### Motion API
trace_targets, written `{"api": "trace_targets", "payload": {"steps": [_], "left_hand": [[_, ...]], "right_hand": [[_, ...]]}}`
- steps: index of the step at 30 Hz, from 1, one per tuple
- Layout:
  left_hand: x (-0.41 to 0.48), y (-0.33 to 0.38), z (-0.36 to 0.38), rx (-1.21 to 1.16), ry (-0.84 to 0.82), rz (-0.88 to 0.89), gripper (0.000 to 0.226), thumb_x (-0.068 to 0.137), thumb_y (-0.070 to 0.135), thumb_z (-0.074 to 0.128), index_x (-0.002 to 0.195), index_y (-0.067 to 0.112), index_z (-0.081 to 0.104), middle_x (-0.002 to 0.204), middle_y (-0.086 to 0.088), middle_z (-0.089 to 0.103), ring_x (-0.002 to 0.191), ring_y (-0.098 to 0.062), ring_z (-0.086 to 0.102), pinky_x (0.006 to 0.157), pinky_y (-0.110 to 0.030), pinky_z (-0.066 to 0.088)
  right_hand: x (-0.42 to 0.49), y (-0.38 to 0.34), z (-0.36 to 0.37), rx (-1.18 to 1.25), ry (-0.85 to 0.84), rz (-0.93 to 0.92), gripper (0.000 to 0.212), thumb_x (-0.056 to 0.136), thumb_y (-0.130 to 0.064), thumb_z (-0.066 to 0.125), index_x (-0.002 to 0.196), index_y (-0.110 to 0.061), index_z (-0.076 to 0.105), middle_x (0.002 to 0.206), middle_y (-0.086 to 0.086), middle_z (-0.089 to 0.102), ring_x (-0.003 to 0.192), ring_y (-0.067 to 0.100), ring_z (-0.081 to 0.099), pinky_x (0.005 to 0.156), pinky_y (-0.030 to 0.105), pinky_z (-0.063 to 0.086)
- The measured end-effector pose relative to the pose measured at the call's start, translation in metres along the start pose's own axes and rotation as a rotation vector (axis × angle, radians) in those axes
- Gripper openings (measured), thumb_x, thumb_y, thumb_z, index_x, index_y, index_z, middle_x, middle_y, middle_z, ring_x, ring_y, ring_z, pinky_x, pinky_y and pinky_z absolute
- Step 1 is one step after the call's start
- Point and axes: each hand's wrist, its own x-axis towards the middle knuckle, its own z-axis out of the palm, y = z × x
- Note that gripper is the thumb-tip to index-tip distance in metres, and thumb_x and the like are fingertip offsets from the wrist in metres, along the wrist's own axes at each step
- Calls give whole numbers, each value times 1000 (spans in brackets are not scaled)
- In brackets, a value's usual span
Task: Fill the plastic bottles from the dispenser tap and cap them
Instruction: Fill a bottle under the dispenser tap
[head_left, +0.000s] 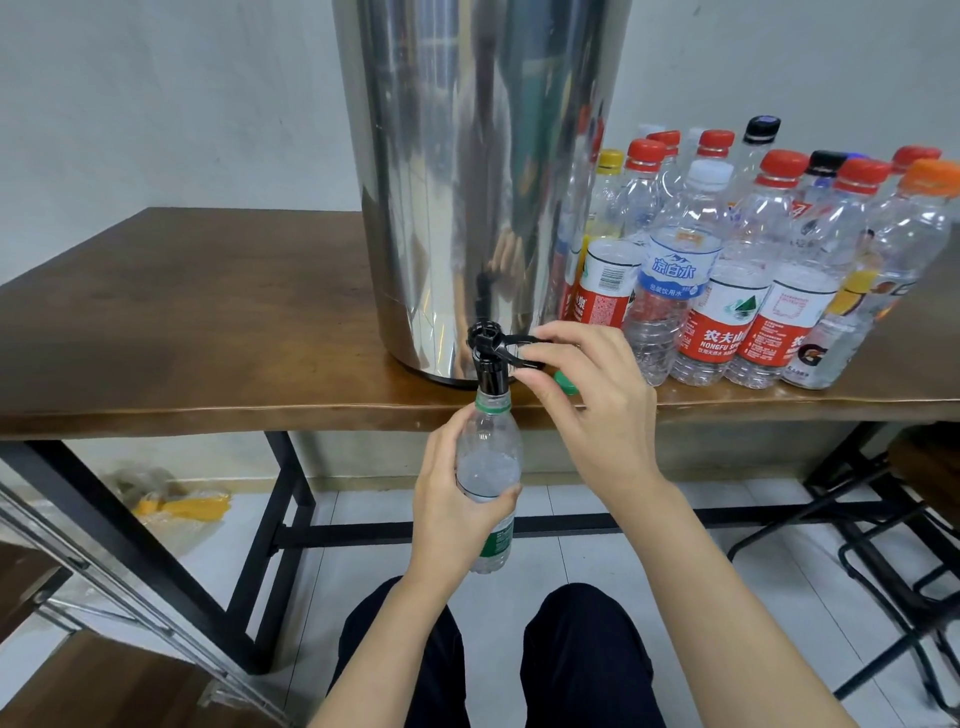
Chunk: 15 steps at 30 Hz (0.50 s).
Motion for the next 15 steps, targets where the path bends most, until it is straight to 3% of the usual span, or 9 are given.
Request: {"api": "trace_targets", "payload": {"steps": [7, 11, 15], "left_hand": [[0, -3, 0, 11, 7, 22, 85, 70, 7, 86, 140, 31, 44, 136, 14, 48, 133, -4, 44, 106, -17, 39], [0, -4, 0, 13, 8, 20, 85, 69, 8, 86, 141, 28, 45, 137, 13, 49, 133, -7, 44, 107, -23, 40], [0, -3, 1, 20, 13, 25, 85, 69, 8, 86, 141, 28, 45, 136, 13, 50, 132, -3, 44, 104, -12, 37]], "right_hand": [[-5, 1, 10, 34, 88, 18, 20, 94, -23, 67, 97, -6, 76, 106, 5, 70, 100, 22, 60, 95, 19, 41], [-6, 1, 11, 62, 91, 26, 21, 95, -24, 65, 98, -6, 75, 106, 6, 69, 101, 19, 60, 94, 18, 42], [-7, 1, 12, 65, 97, 33, 21, 95, -24, 65, 99, -6, 75, 106, 6, 69, 100, 18, 59, 94, 19, 42]]}}
